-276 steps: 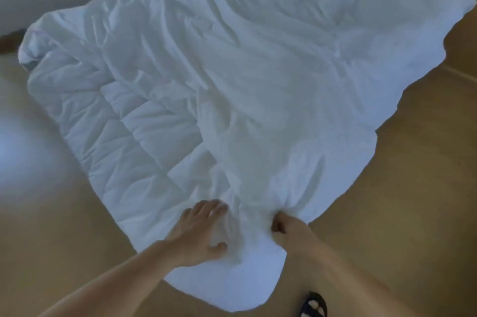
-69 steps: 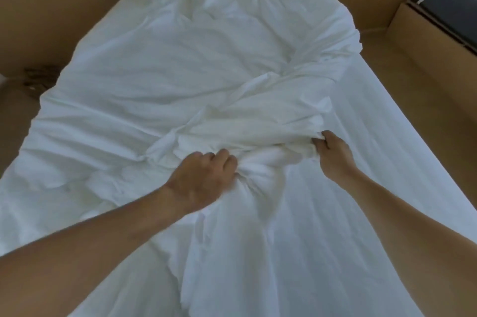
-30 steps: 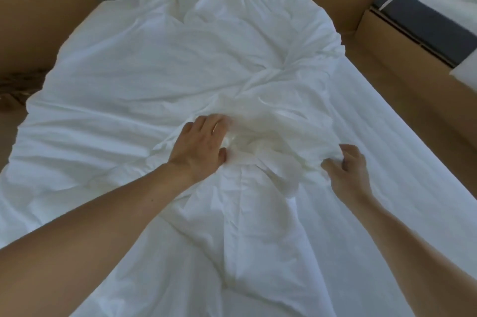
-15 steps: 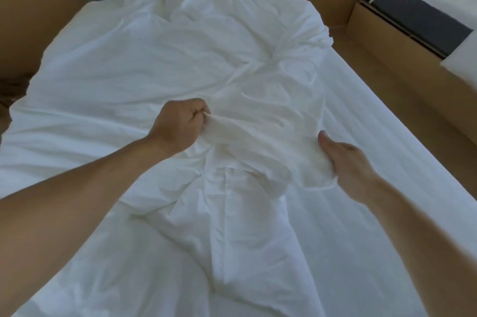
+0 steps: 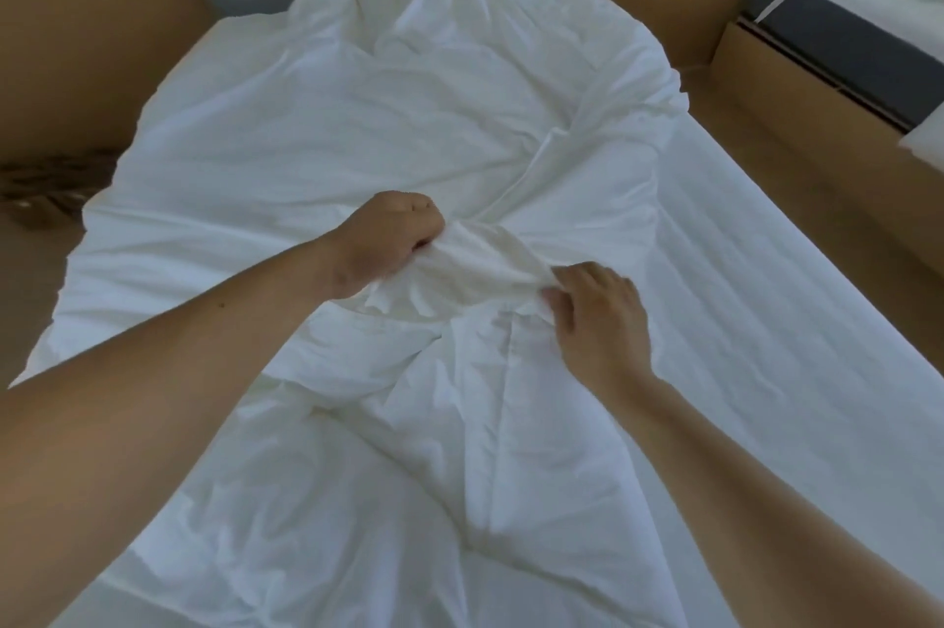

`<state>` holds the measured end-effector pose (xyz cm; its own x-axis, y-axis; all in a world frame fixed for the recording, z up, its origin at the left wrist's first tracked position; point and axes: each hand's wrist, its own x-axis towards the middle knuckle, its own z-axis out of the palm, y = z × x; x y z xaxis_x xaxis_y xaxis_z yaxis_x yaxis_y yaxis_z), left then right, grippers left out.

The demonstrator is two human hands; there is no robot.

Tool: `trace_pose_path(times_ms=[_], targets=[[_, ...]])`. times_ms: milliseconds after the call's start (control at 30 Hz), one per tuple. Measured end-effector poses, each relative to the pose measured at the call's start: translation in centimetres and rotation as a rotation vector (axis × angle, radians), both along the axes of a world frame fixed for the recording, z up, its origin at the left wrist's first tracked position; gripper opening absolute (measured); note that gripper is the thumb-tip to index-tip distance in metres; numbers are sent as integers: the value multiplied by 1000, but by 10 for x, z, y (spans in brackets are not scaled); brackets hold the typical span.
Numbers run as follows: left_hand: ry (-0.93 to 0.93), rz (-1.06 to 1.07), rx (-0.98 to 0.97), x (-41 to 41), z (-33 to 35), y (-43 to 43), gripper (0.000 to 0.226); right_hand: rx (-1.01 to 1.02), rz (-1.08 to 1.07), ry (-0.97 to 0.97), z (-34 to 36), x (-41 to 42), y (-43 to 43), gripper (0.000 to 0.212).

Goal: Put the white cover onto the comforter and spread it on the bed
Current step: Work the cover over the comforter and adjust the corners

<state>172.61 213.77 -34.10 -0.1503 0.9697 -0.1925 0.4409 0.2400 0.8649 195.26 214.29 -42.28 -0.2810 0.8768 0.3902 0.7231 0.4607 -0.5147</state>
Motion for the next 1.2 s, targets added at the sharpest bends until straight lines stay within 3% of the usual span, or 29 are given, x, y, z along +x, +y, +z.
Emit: trace_pose_path(times_ms=[33, 67, 133, 200, 300, 367, 433, 500, 533, 633, 733, 833, 900, 967, 1067, 1133, 1200], targets=[[66, -13, 80, -4, -4, -8, 11, -171, 22, 148, 10, 2, -3, 30], [159, -43, 196, -10, -11, -18, 20, -368, 60, 273, 17, 4, -8, 38], [426, -178, 473, -26, -31, -41, 62, -661, 137, 283, 29, 14, -22, 45], [696, -396, 675, -34, -57, -63, 89, -885, 163, 259, 34, 28, -31, 45], [1124, -611, 726, -36, -98, -81, 104, -1107, 53, 584, 46, 44, -21, 39], [1363, -556, 702, -34, -110, -78, 106, -1175, 39, 733, 55, 49, -10, 35], [1262, -397, 740, -29, -97, -69, 81, -1106, 23, 680, 54, 44, -6, 37], [1022, -281, 810, -22, -69, -64, 44, -805, -60, 488, 45, 37, -10, 36], [935, -246, 839, -21, -55, -64, 34, -603, -92, 374, 42, 32, -18, 46], [892, -263, 907, -24, -28, -71, 32, -17, 78, 81, 32, 3, -57, 89], [973, -349, 1005, -27, -21, -78, 51, 259, 150, -218, 6, -38, -79, 90], [1026, -421, 1024, -36, -13, -92, 58, 231, 61, -238, -1, -50, -75, 72], [1066, -511, 1039, -54, -7, -102, 55, 172, 43, -149, 9, -36, -75, 37], [1091, -637, 1061, -74, -9, -116, 45, -47, 204, -159, 22, -17, -89, 4], [1104, -855, 1059, -75, -42, -148, 30, -647, 551, -396, 23, 6, -123, 17], [1146, -979, 956, -66, -75, -165, 16, -802, 539, -466, 12, 18, -128, 22], [1149, -852, 831, -67, -89, -164, 16, -782, 462, -518, 4, 22, -122, 19]])
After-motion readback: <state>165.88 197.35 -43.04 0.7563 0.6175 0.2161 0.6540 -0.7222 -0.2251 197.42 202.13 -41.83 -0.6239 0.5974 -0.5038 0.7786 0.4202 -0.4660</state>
